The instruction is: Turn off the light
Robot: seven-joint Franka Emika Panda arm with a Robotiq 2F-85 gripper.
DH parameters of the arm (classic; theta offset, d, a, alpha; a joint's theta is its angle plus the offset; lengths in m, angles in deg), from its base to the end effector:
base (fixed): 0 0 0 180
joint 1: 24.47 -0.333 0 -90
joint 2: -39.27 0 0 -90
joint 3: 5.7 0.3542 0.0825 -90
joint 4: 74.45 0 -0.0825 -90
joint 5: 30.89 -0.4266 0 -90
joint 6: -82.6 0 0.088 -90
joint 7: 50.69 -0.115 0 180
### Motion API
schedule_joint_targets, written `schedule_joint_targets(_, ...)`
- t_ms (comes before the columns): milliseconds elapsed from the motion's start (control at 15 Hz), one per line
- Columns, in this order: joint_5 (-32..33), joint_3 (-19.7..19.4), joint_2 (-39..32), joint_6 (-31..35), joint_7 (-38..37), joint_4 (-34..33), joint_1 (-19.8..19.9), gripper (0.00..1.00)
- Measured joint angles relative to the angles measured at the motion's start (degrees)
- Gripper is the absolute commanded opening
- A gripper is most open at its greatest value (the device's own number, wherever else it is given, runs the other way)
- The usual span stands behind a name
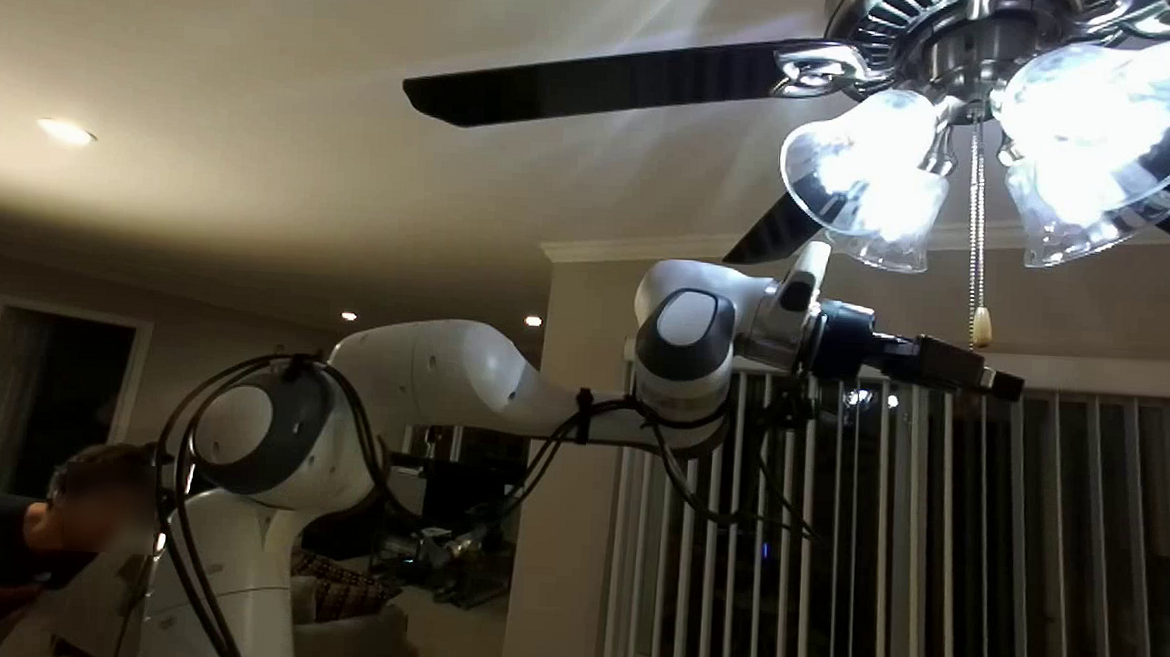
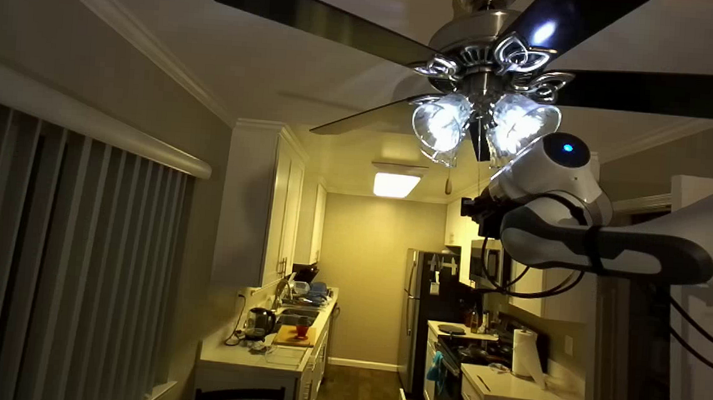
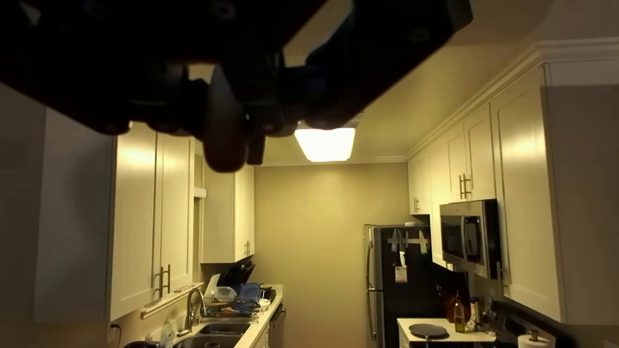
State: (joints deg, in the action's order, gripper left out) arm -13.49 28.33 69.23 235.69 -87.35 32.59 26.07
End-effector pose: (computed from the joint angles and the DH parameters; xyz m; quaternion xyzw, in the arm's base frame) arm 0.4951 -0.0116 0.8548 0.7529 -0.2368 0.5920 0.1632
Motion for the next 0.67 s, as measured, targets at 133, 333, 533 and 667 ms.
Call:
schedule_joint_targets(133,1.38,-0.02,-0.76,-0.08,-0.01,0.14,-0.6,0.04)
schedule_joint_targets(333,3.16,-0.12,-2.19,-0.76,-0.24,1.92,-1.25,0.04)
schedule_joint_targets(533,4.31,-0.85,-3.58,-0.76,-0.95,2.7,-2.72,0.39)
schedule_joint_targets(667,4.4,-1.91,-3.91,-0.75,-1.0,2.69,-4.63,0.51)
